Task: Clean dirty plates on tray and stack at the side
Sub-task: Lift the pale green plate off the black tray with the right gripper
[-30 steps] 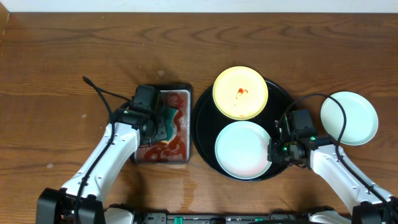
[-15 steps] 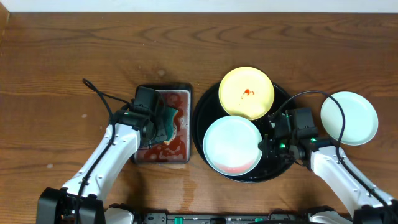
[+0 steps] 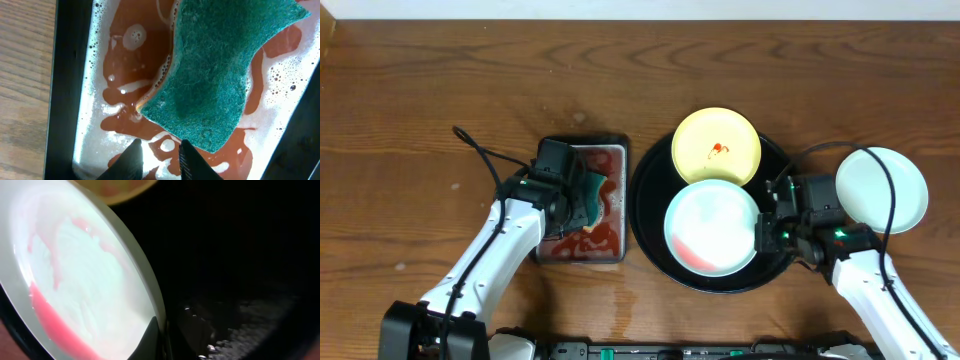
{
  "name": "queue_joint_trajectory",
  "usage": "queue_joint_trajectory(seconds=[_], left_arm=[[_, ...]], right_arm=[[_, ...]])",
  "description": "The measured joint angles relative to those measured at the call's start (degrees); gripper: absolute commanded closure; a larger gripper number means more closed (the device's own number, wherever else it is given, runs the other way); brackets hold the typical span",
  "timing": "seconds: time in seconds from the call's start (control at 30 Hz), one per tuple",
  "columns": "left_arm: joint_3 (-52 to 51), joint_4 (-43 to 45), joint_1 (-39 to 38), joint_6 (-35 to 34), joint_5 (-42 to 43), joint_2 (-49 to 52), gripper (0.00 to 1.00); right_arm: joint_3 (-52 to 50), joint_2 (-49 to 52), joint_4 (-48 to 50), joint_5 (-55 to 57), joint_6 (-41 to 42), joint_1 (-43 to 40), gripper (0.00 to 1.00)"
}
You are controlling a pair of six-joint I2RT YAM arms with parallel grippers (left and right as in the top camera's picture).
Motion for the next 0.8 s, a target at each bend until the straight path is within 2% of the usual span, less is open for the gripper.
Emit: queue_joint_trajectory(seconds=[0.37,0.67,0.8], left_arm=[[0.0,0.0,0.0,0.0,0.0,0.0,0.75],[0.0,0.0,0.0,0.0,0.02,0.0,0.75],[0.0,0.0,0.0,0.0,0.0,0.0,0.75]], right_arm=[[8.52,-0.37,-11.58,13.42,1.01,0.02,0.99],[13.75,-0.39,-13.57,19.87,1.77,0.15,0.99],[14.8,-0.42,-13.92,22.58,1.79,2.71,0.99]])
